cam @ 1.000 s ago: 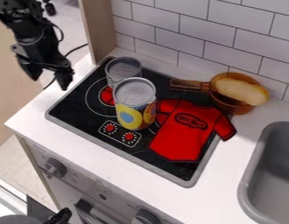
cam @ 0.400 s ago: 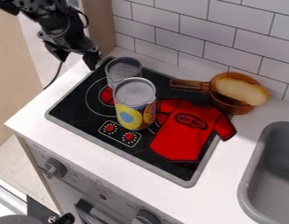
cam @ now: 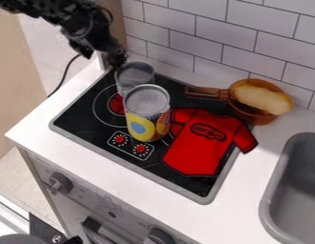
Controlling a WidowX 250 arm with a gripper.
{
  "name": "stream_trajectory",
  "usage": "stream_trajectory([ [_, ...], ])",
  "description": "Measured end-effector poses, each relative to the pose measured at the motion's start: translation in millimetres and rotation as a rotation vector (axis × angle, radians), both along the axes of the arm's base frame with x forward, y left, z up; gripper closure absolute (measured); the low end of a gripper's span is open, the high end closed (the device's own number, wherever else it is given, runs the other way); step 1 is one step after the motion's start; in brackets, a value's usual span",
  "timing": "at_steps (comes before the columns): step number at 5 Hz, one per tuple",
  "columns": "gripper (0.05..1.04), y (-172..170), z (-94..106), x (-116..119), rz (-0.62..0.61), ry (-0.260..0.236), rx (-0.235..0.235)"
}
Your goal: Move the small can to the bottom left of the stove
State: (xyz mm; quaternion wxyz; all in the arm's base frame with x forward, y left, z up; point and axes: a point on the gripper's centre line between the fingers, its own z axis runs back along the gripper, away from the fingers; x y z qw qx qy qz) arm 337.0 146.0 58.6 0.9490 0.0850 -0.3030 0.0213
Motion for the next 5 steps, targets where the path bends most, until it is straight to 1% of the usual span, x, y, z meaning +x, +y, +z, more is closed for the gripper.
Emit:
stream_trajectory([
  [1,0.083,-5.9,7.1,10.7,-0.012,-0.008,0.005],
  [2,0.083,-13.8,-1.2,23.2,-0.032,0.017,0.016],
  [3,0.083,-23.3,-4.1,33.7,-0.063,0.012,0.02],
  [4,0.083,-27.7,-6.8,45.2,-0.065,-0.014,0.012],
  [5,0.083,-28.8,-5.3,52.6,-0.064,-0.012,0.015],
])
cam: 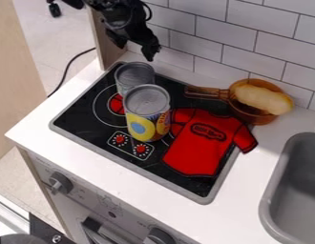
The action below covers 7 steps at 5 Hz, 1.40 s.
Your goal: Move the small can to the bottom left of the stove
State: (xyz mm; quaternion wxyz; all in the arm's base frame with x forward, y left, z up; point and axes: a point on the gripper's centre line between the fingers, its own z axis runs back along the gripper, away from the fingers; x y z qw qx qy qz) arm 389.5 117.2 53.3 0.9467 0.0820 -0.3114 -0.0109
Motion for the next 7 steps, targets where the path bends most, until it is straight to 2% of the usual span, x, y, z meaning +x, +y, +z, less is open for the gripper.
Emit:
stream_trajectory([
  [2,0.083,-4.0,-18.3,2.8,-0.115,0.048,-0.052],
  [3,0.083,-3.2,-26.6,2.0,-0.132,0.061,-0.035],
  [5,0.083,11.9,-33.2,-23.9,-0.094,0.18,-0.036],
  [6,0.083,22.0,-35.7,-32.0,-0.068,0.214,-0.027],
  [7,0.083,34.7,-32.7,-40.4,0.037,0.226,0.019],
])
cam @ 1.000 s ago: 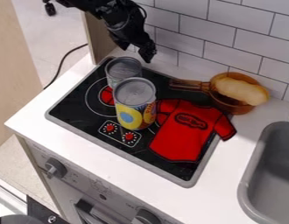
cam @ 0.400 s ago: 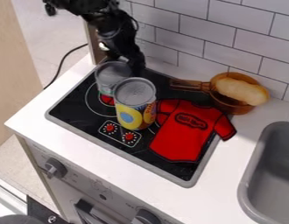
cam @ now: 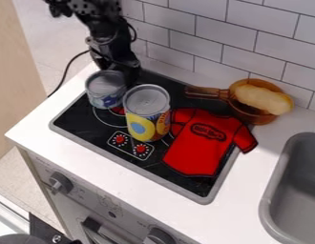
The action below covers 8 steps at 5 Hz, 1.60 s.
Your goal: Move the small can to the bottom left of the stove
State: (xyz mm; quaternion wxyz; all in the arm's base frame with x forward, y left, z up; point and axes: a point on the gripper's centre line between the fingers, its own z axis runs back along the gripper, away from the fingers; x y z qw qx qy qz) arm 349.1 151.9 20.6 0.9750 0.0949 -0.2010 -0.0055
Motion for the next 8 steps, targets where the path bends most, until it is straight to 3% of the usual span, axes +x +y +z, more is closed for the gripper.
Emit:
stream_trajectory([
  [1,0.083,6.5,4.4,-12.3,0.078,0.035,-0.026],
  [2,0.083,8.4,5.3,-23.6,0.281,0.105,-0.046],
  [3,0.083,13.4,10.7,-26.8,0.378,0.135,-0.036],
  [4,0.083,15.8,9.0,-27.5,0.456,0.1,-0.105],
  [5,0.083,14.4,6.4,-36.2,0.485,0.136,-0.173],
  [7,0.083,18.5,33.7,-32.4,0.479,0.085,-0.156],
  [8,0.083,17.3,45.2,-29.0,0.482,0.118,-0.172],
])
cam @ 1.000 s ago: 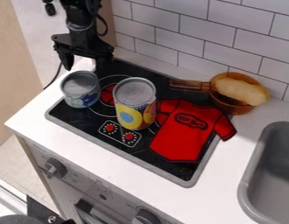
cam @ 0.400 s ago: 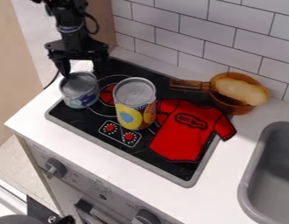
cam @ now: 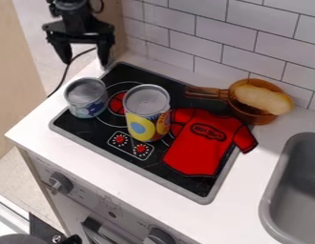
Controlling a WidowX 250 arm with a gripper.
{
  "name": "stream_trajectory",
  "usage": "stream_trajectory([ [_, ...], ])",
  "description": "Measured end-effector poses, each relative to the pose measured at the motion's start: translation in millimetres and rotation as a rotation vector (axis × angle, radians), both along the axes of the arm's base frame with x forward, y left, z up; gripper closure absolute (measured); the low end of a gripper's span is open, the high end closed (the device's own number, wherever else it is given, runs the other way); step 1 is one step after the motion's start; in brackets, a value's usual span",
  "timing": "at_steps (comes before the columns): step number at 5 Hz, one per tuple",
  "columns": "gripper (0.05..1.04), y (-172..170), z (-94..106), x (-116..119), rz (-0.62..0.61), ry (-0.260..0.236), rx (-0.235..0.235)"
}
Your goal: Move the small can to the bottom left of the stove
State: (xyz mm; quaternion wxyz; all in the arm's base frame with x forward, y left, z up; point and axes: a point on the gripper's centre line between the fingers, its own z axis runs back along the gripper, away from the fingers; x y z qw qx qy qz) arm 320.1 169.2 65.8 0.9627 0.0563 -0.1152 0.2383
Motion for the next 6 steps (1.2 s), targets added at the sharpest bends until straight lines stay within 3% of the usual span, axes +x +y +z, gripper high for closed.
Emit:
stream_trajectory([
  [1,0.083,-12.2,16.0,0.8,-0.077,-0.025,-0.001],
  [2,0.083,-42.9,29.6,-8.9,-0.246,-0.09,0.028],
  [3,0.083,-72.5,48.8,-22.1,-0.306,-0.129,0.063],
  [4,0.083,-102.4,50.4,-30.0,-0.373,-0.063,0.015],
  [5,0.083,-144.2,40.7,-25.9,-0.507,-0.012,0.019],
  [6,0.083,-185.0,22.4,-18.8,-0.629,-0.018,0.037],
])
